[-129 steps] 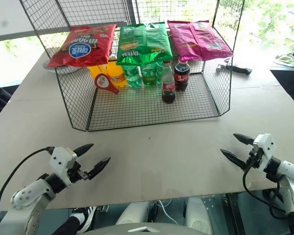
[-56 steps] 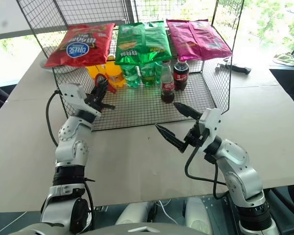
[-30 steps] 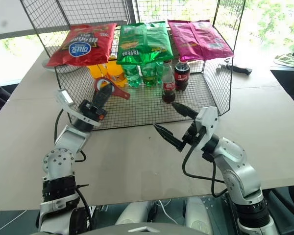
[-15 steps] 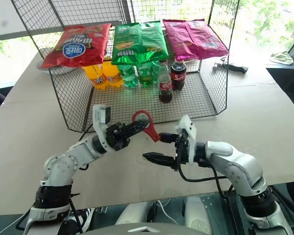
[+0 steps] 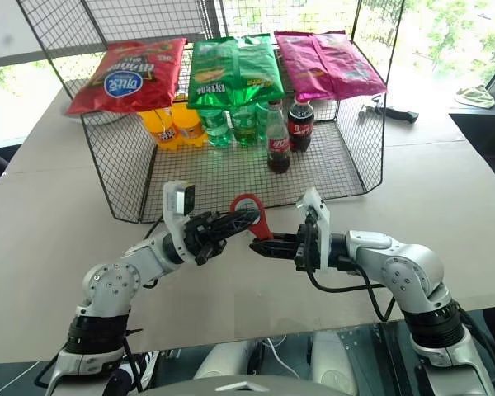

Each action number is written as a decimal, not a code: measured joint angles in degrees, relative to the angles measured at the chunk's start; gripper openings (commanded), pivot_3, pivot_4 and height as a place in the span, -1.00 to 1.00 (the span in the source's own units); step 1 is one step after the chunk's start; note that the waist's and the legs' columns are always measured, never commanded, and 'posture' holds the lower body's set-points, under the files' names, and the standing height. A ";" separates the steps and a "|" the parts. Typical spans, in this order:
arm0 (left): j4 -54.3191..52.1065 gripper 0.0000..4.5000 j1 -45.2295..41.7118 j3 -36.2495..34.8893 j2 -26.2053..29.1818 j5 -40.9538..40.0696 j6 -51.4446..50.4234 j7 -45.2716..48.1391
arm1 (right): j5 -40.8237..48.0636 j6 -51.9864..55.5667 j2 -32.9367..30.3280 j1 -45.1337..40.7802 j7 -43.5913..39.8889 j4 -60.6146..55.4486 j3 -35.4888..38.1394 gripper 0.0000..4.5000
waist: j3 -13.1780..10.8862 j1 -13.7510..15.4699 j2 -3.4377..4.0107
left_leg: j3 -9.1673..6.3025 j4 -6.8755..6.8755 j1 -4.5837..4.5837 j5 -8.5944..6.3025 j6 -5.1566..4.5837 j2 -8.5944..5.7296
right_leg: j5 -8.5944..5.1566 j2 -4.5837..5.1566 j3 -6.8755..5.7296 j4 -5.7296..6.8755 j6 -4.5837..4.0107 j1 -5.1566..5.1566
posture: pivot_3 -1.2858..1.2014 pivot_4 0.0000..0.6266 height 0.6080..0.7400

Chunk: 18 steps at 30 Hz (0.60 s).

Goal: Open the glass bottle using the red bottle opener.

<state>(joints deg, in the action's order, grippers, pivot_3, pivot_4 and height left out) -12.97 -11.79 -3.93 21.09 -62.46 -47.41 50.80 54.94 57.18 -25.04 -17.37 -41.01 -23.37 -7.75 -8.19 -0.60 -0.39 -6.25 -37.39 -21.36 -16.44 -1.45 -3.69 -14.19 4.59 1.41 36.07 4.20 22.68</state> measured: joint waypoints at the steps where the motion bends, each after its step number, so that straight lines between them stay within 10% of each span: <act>1: 0.03 -1.00 0.00 -0.04 -0.03 -0.22 -0.09 0.05 | 0.08 0.00 -0.04 0.01 -0.07 -0.03 0.00 -0.99 | 0.00 0.00 0.00 | 0.00 0.00 0.00 0.00 0.00 0.00 | 0.00 0.00 0.01 0.00 0.00 0.00 | 0.03 -0.52 1.00; 6: 0.25 -1.00 -0.05 -0.02 -0.72 -0.08 -0.19 0.02 | -0.48 -1.31 -0.32 1.02 -0.18 -0.57 -0.04 -0.99 | 0.00 0.14 0.00 | 0.00 -0.02 0.00 0.00 0.00 -0.01 | 0.00 0.00 -0.01 0.00 0.00 0.00 | 0.03 -0.52 1.00; 15: 2.40 0.92 0.22 -1.19 -3.00 8.67 8.22 -4.29 | -13.92 -15.07 -2.62 12.90 4.26 -2.80 3.55 -1.00 | 0.02 0.40 -0.02 | 0.00 -0.07 -0.18 0.00 0.01 -0.03 | 0.01 0.01 -0.02 -0.01 0.02 0.07 | 0.03 -0.52 1.00; 18: 4.07 0.98 0.15 -1.18 -4.72 14.42 15.38 -4.83 | -17.20 -20.05 -1.03 14.80 7.91 -2.46 8.39 -1.00 | 0.02 0.54 -0.02 | 0.01 -0.08 -0.18 0.01 0.02 -0.03 | 0.02 0.00 -0.01 0.00 0.02 0.07 | 0.03 -0.52 1.00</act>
<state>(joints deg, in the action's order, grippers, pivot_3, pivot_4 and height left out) -8.90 -11.64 -5.11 16.37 -48.04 -32.03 45.97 37.74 37.13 -26.07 -2.57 -33.09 -25.83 0.65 -8.17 -0.06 -0.40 -6.24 -37.47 -21.54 -16.43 -1.43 -3.72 -14.17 4.59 1.40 36.07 4.22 22.75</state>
